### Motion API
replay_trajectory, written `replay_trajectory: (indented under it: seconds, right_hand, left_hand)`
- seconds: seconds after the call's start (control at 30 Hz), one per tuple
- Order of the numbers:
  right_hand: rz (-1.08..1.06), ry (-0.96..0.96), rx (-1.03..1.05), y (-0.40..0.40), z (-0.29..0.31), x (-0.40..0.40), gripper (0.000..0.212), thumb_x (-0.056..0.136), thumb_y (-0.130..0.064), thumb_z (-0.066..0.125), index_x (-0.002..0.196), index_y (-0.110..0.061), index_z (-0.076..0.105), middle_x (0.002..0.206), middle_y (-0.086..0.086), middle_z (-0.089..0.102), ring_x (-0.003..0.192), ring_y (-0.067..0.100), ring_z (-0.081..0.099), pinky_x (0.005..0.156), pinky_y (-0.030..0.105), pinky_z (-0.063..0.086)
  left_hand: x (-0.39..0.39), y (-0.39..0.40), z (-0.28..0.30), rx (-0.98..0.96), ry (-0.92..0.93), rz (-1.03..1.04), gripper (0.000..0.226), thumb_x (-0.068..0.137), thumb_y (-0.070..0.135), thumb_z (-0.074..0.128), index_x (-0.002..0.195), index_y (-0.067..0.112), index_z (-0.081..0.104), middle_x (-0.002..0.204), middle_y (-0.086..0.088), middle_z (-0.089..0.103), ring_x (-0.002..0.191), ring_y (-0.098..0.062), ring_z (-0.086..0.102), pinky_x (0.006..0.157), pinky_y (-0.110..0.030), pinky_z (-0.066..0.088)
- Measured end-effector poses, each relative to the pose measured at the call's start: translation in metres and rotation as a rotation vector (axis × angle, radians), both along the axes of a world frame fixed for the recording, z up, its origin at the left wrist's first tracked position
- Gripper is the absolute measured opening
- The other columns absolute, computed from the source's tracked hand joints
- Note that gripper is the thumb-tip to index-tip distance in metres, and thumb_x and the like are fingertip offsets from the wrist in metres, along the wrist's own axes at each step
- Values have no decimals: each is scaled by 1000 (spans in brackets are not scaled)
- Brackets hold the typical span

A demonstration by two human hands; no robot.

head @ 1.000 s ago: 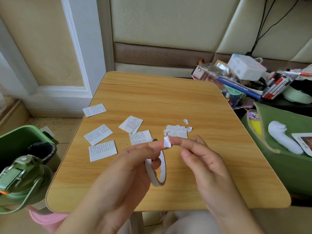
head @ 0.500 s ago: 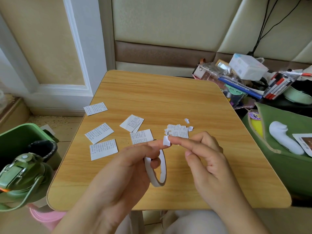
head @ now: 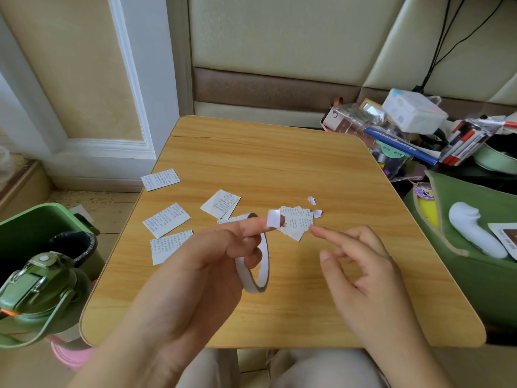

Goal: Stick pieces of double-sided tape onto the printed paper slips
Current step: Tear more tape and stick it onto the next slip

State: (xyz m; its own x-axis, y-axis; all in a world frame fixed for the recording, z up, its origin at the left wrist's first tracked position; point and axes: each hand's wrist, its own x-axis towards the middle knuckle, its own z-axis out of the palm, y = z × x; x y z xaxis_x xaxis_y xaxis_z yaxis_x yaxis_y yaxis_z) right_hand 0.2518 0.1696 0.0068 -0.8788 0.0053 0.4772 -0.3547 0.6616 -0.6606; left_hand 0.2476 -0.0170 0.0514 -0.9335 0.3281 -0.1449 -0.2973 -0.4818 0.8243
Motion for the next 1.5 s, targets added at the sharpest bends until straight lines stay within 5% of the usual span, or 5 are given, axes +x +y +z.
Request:
replay_trajectory:
  seconds: [0.2,0.4,0.63,1.3,1.5]
  right_hand:
    - [46,201,74,-12,31,5,19,84,-29,60,99,-23,71,89,-15,48,85,-5,50,80,4,35]
    - [95,264,206,-16,39,0,22,83,-33,63,96,-19,73,89,-3,51,86,15,55,81,21,42]
    - [106,293,254,-16,38,-4,16,82,-31,63,89,-23,74,87,-5,49,85,14,50,77,30,43]
    - [173,70,17,-16,40,-1,16,88,-33,57,89,-30,72,86,-11,53,89,11,57,80,11,39]
    - [71,46,-29,-22,41,4,17,80,-41,60,77,-30,72,79,-10,56,83,5,55,84,14,39]
  left_hand:
    - [2,3,-3,-65,75,-11,60,30,17,57,85,5,77,65,-1,43,58,-6,40,64,-20,32]
    - [6,0,-8,-192,141,-51,57,37,25,57,89,17,78,64,6,46,63,-3,44,71,-25,31]
    - [12,-3,-5,-291,150,-38,57,42,33,57,95,26,77,66,9,50,70,-2,46,88,-30,30]
    - [12,-5,-19,-426,241,46,64,50,41,61,105,10,68,66,15,56,65,1,50,64,-19,42]
    - [17,5,-8,-577,401,109,55,58,15,52,99,48,71,71,18,41,70,0,43,68,-5,35]
